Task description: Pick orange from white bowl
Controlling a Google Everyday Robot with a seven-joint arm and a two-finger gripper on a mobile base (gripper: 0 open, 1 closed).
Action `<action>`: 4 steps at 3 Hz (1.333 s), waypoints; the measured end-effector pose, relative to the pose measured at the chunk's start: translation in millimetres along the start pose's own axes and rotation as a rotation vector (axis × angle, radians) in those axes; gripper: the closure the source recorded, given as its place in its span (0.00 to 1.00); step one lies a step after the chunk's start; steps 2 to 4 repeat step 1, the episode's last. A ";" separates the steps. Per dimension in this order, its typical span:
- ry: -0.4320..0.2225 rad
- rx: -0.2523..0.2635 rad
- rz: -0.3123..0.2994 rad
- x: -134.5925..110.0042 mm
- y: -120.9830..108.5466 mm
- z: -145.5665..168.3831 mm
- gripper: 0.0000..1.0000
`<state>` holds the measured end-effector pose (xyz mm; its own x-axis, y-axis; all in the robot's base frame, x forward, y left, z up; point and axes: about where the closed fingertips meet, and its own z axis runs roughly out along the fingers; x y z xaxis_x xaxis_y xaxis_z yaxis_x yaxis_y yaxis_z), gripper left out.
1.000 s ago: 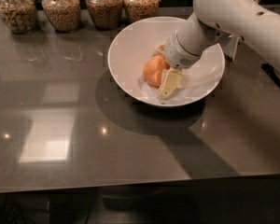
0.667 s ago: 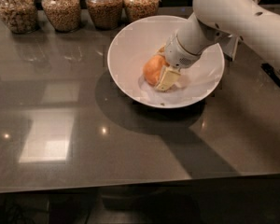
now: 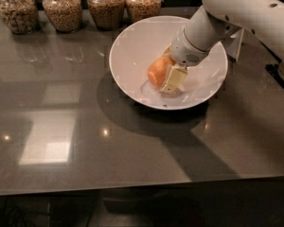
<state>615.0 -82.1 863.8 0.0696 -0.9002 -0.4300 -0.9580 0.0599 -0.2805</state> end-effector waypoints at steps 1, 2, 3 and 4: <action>-0.072 -0.003 0.023 -0.8 9.8 -32.3 1.00; -0.072 -0.003 0.023 -0.8 9.8 -32.3 1.00; -0.072 -0.003 0.023 -0.8 9.8 -32.3 1.00; -0.072 -0.003 0.023 -0.8 9.8 -32.3 1.00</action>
Offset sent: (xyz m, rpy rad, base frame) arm 0.0000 0.0000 0.0000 0.0000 0.0000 0.0000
